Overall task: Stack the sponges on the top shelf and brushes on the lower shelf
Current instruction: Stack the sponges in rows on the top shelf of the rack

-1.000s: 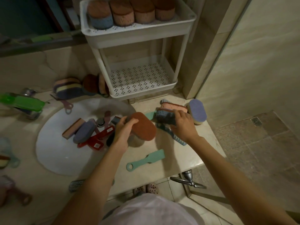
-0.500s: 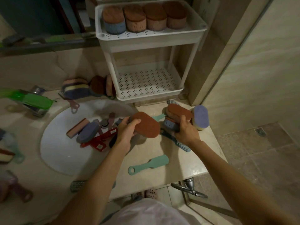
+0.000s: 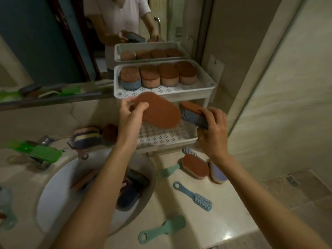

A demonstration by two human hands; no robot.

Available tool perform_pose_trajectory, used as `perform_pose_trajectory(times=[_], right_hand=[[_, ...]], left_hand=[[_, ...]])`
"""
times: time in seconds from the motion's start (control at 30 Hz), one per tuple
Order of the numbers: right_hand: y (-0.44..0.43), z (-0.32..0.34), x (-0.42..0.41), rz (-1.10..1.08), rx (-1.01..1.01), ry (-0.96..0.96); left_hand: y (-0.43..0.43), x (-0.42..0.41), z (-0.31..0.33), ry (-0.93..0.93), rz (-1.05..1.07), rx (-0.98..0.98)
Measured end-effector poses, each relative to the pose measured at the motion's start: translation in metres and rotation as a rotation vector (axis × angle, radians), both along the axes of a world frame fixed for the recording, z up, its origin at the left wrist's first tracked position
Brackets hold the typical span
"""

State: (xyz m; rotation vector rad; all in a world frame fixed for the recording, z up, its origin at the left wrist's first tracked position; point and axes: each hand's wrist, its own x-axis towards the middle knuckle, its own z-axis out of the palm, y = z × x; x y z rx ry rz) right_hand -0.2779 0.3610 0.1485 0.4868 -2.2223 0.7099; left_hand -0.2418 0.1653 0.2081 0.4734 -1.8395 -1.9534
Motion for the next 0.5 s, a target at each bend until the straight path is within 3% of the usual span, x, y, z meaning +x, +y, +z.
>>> perform_pose_trajectory(times=[0.17, 0.33, 0.5], right_hand=[[-0.012, 0.046, -0.031, -0.027, -0.1, 0.151], [-0.022, 0.072, -0.066, 0.023, -0.029, -0.058], [-0.026, 0.077, -0.085, 0.089, 0.081, -0.174]], left_hand=[[-0.015, -0.028, 0.053, 0.138, -0.02, -0.029], [-0.03, -0.06, 0.052, -0.044, 0.102, -0.207], [-0.035, -0.074, 0.043, -0.238, 0.03, -0.549]])
